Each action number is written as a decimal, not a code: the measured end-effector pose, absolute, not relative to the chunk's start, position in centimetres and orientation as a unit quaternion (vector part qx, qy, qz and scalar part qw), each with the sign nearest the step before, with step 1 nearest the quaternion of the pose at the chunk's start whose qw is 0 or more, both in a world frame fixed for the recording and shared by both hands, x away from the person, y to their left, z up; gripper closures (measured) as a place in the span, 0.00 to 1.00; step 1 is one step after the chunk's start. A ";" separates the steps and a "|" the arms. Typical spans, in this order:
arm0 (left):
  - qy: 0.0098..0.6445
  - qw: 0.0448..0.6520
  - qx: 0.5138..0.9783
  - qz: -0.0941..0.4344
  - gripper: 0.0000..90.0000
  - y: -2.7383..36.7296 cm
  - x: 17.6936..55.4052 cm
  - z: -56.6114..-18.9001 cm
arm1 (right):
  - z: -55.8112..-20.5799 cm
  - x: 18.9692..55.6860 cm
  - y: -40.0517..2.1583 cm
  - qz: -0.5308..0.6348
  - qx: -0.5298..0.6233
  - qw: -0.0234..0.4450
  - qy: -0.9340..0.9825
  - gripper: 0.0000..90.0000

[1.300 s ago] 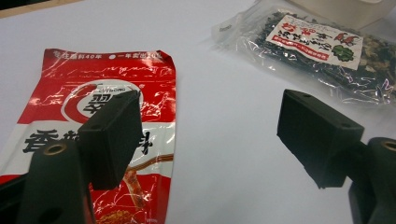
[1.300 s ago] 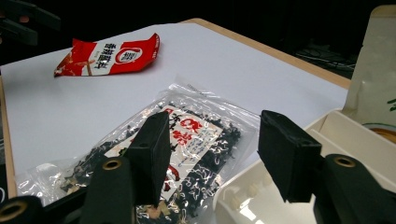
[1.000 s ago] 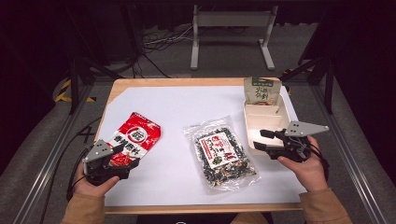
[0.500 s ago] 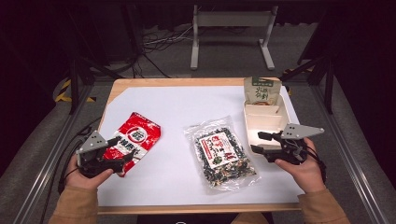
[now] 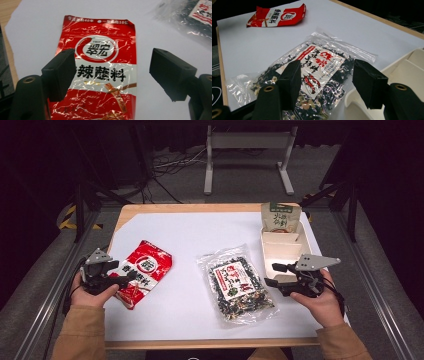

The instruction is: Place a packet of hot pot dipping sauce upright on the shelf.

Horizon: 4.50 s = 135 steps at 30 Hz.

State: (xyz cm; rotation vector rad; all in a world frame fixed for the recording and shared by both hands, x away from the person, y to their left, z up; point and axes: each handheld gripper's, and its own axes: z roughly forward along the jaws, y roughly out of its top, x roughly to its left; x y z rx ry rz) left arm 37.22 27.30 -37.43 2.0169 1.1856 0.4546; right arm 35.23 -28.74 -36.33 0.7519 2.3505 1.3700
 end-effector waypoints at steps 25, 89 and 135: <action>0.570 0.287 0.754 0.153 0.26 31.3 40.3 -42.2 | -37.2 35.3 -27.8 0.475 0.257 0.139 0.830 0.43; 0.534 0.316 0.770 0.148 0.89 28.2 38.4 -40.5 | -37.6 35.2 -27.3 0.489 0.253 0.122 0.826 0.53; 0.384 0.424 0.810 0.131 0.89 15.4 36.2 -33.7 | -37.4 35.5 -22.5 0.502 0.295 0.091 0.808 0.46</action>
